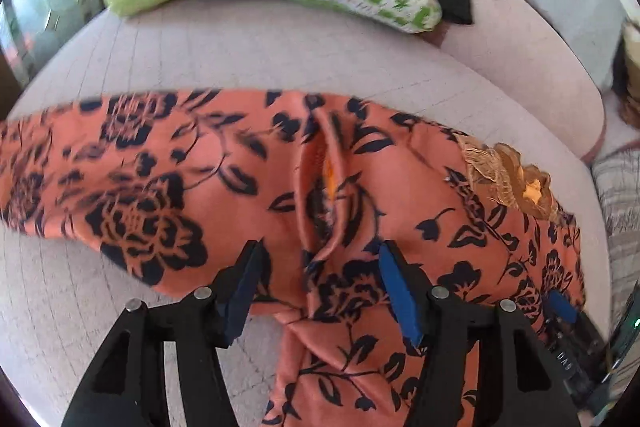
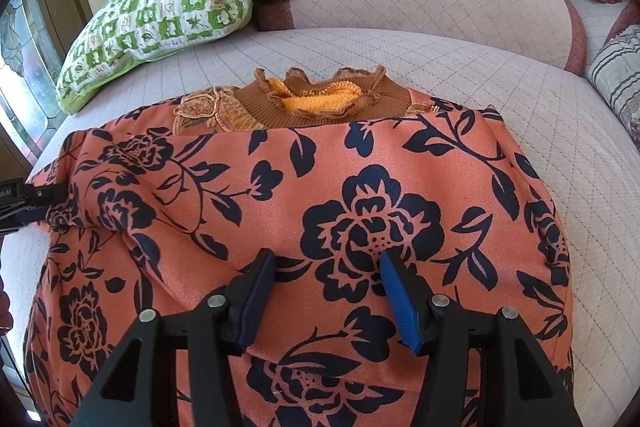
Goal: Fold small clothes
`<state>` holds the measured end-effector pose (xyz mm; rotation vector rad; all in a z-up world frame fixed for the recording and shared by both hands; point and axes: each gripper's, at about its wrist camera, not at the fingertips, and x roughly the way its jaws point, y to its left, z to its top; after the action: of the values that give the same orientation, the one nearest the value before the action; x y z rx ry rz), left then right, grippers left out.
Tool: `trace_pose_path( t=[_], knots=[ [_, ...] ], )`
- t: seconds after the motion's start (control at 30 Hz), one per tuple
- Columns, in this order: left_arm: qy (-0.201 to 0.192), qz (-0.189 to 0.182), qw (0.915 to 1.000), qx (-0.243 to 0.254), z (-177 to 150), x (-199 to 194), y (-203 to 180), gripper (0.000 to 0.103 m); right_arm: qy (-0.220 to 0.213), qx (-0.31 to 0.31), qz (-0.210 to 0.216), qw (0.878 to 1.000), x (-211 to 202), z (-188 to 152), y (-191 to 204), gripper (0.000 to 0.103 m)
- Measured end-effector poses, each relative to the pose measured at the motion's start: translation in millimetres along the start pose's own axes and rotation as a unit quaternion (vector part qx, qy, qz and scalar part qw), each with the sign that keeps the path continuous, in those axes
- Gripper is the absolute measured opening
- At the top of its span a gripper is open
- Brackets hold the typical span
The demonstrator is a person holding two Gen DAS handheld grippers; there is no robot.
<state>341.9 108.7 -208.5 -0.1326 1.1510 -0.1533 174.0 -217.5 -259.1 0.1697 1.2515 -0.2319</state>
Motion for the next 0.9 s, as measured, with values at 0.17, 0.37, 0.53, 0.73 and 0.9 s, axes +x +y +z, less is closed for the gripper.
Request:
trace_pose_path(
  t=[0.17, 0.37, 0.53, 0.73, 0.9],
  knots=[
    [0.006, 0.024, 0.9994, 0.024, -1, 8, -6, 0.005, 0.0, 0.003, 0.005, 1.0, 0, 1, -1, 0.058],
    [-0.052, -0.042, 0.9978, -0.003, 3, -38, 14, 0.004, -0.007, 0.018, 0.014, 1.0, -1, 3, -7, 0.054],
    [-0.069, -0.055, 0.9954, -0.038, 6, -52, 41, 0.004, -0.009, 0.008, 0.004, 1.0, 0, 2, -3, 0.054],
    [-0.064, 0.036, 0.9802, -0.184, 7, -42, 106, 0.004, -0.012, 0.004, 0.001, 1.0, 0, 1, -2, 0.054],
    [-0.067, 0.067, 0.9374, -0.335, -17, -51, 172, 0.066, -0.012, -0.001, -0.006, 1.0, 0, 0, 0, 0.056]
  ],
)
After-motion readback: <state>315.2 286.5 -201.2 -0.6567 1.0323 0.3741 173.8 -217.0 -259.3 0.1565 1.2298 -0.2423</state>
